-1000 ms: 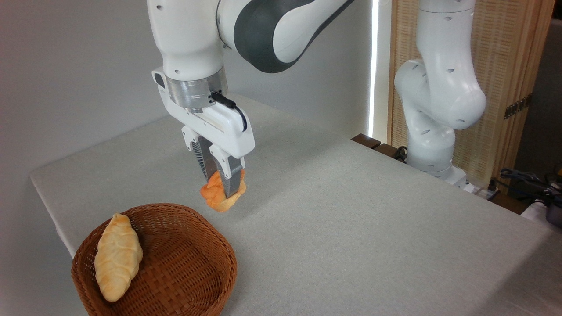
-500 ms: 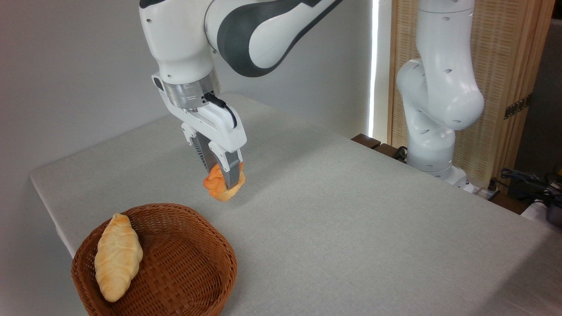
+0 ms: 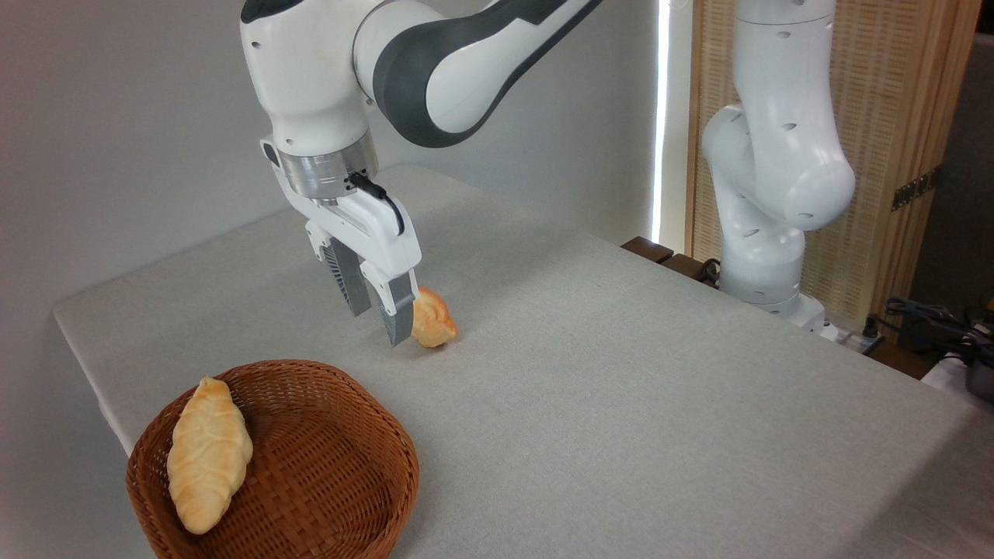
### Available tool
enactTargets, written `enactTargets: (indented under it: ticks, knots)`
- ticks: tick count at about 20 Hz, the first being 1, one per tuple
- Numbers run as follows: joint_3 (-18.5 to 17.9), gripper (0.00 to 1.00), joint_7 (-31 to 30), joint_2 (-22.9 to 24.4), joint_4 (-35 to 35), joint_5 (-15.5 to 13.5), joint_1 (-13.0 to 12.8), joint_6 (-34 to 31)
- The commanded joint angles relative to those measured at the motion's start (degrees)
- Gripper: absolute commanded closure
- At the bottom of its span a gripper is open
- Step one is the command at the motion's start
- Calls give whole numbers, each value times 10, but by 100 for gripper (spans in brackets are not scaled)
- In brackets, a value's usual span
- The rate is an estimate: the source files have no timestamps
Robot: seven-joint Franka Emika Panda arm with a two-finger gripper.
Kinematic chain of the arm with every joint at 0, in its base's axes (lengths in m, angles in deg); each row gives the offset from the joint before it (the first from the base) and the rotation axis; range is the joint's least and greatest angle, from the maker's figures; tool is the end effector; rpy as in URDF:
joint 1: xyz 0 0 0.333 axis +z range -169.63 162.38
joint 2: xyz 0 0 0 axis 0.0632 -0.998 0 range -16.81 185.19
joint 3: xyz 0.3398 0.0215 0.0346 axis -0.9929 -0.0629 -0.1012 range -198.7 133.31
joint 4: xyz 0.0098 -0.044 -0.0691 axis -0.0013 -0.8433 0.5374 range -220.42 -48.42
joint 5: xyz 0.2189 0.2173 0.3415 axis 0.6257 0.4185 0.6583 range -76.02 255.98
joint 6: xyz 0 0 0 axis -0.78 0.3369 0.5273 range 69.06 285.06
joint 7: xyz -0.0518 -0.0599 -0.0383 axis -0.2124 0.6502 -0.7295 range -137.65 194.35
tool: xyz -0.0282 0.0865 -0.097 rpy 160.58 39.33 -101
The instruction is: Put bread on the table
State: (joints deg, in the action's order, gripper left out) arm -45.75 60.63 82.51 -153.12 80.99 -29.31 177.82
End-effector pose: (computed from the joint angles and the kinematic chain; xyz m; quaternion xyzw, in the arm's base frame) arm 0.6090 -0.1533 0.4570 0.9311 -0.3571 -0.0099 0.0736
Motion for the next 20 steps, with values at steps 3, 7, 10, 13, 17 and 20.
enactTargets:
  ticks: [3, 7, 10, 13, 17, 20]
  knots:
    - [-8, 0, -1, 7, 11, -2, -2, 9]
    - [-13, 0, -1, 12, 33, 0, 4, 9]
    - [-14, 0, -1, 12, 52, 13, 6, 18]
    - [-29, 0, 0, 16, 52, 34, 5, 17]
    - [-35, 0, 0, 20, 52, 68, 5, 4]
    - [-36, 0, 2, 21, 52, 75, 5, 2]
